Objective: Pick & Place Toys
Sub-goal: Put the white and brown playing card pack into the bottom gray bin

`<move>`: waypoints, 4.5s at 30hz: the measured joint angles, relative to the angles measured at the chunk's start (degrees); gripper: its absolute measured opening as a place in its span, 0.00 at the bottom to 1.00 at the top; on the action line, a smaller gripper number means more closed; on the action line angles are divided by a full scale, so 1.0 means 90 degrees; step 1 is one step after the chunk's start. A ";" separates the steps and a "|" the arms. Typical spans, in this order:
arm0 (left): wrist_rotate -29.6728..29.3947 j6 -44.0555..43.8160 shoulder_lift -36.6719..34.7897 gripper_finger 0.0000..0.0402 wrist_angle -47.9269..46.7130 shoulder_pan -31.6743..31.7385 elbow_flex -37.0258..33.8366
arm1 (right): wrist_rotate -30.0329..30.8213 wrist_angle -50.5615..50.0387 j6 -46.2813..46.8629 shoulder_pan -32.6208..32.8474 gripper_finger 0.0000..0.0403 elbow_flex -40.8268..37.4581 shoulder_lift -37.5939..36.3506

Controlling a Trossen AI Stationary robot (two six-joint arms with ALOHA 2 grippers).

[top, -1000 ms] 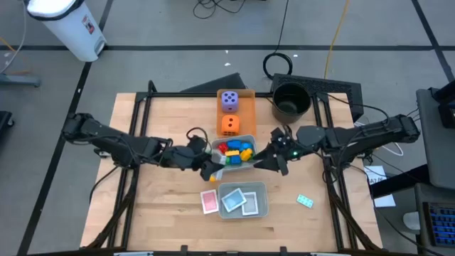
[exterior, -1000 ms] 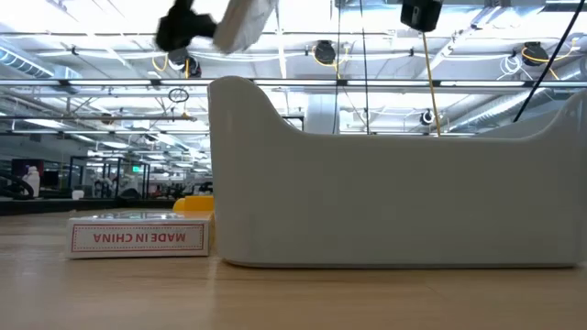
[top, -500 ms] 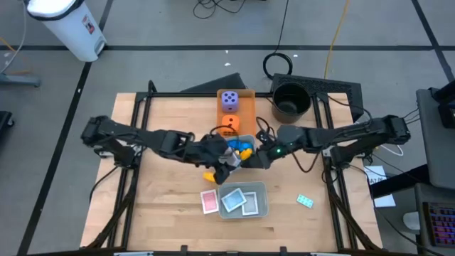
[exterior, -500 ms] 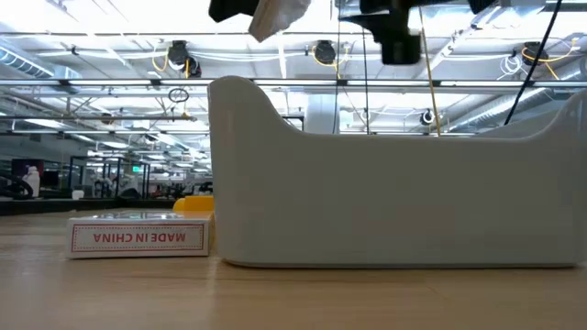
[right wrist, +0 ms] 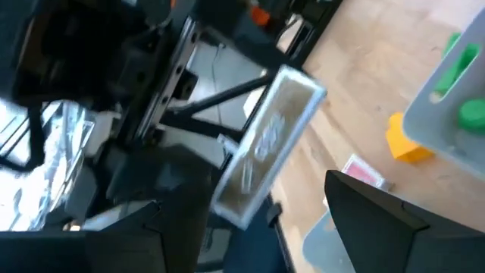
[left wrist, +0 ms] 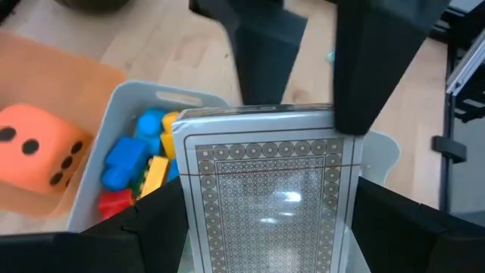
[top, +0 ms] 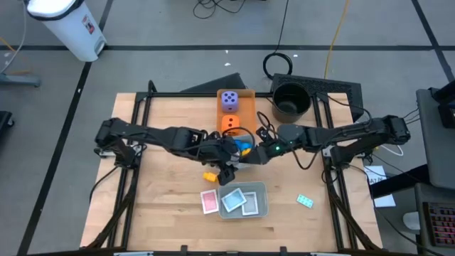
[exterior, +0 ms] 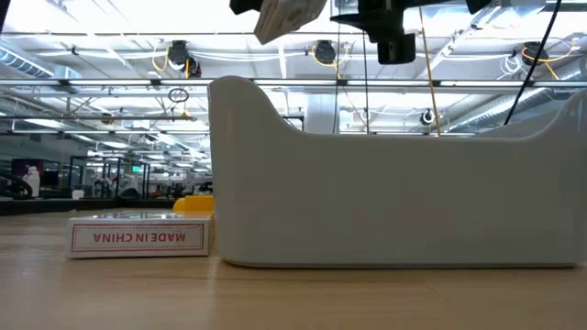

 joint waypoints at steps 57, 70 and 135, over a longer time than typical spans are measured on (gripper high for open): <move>0.0341 0.0402 -0.0369 0.86 -0.0239 0.0408 0.0023 | -0.0533 0.0926 0.0476 -0.0306 0.17 -0.0015 0.0684; -0.0068 0.0026 -0.1972 0.86 -0.0244 0.0619 0.0028 | -0.1236 0.1285 0.0151 -0.0134 0.17 -0.0012 0.0680; 0.0173 0.0049 -0.2336 0.86 0.1243 -0.1413 -0.1568 | -0.0695 -0.5813 -0.3883 0.1679 0.17 0.3271 0.3275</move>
